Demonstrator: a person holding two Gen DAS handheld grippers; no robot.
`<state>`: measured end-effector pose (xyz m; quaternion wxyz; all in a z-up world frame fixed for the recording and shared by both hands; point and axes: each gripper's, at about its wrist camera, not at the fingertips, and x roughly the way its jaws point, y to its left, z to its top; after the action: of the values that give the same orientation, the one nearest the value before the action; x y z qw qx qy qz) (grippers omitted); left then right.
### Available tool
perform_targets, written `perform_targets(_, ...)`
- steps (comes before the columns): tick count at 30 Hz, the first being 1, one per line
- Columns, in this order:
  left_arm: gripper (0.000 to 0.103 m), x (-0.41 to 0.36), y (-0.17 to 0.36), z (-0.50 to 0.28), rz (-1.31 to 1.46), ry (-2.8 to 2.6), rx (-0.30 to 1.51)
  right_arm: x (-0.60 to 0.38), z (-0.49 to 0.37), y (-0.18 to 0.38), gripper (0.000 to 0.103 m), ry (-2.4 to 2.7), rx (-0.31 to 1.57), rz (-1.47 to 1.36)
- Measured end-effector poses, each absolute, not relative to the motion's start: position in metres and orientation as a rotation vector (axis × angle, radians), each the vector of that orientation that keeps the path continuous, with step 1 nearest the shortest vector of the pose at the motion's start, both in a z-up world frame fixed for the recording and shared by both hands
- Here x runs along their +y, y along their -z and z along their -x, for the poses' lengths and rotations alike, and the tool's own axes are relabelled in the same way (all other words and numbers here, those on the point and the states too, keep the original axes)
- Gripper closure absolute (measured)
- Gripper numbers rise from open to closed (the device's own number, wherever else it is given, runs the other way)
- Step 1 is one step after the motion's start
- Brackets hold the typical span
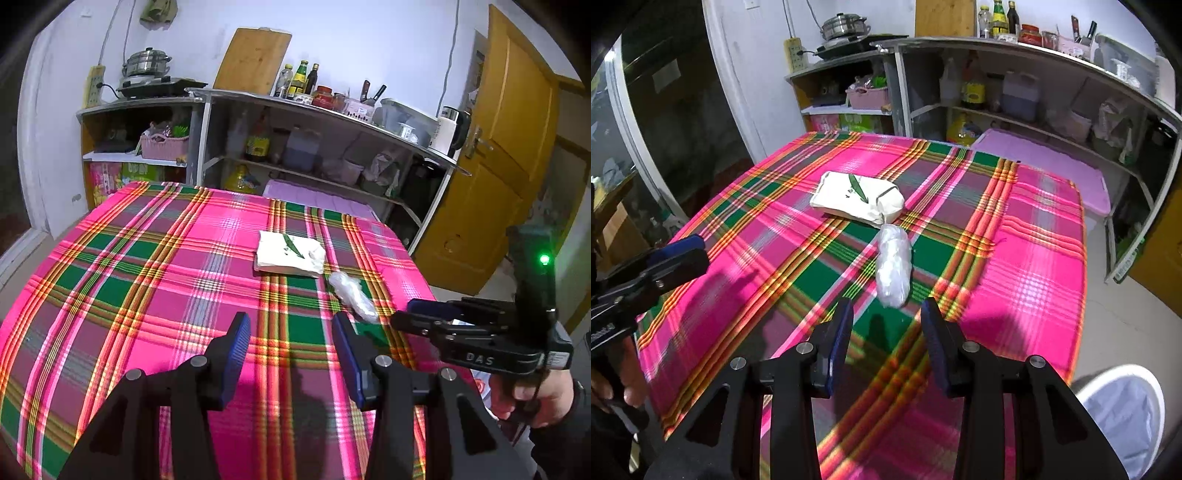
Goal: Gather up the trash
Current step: 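Grasp the white tissue pack with the left tool while the right tool grasps the white plastic bag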
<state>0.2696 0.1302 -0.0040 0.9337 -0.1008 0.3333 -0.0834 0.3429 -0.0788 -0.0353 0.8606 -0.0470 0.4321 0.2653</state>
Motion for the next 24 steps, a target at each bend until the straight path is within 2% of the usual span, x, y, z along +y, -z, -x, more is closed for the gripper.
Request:
perform_targets(6, 0.057, 0.141, 0.010, -0.293, 0.210, 0.171, 0.698, -0.063, -0.370, 0.053, 0.064, -0.556, 0.937, 0.111)
perform_targets(9, 0.057, 0.142, 0.012, -0.309, 0.204, 0.181, 0.714, -0.057, -0.377, 0.061, 0.068, -0.550, 0.951, 0.120)
perform_targets(10, 0.057, 0.141, 0.012, -0.315, 0.201, 0.186, 0.718, -0.056, -0.377, 0.062, 0.074, -0.548, 0.952, 0.124)
perform_targets(13, 0.057, 0.140, 0.015, -0.335, 0.200, 0.204, 0.737, -0.057, -0.376, 0.065, 0.077, -0.546, 0.943, 0.131)
perform_targets(24, 0.057, 0.138, 0.032, -0.409, 0.183, 0.192, 0.780, -0.078, -0.364, 0.064, 0.079, -0.565, 0.935, 0.084)
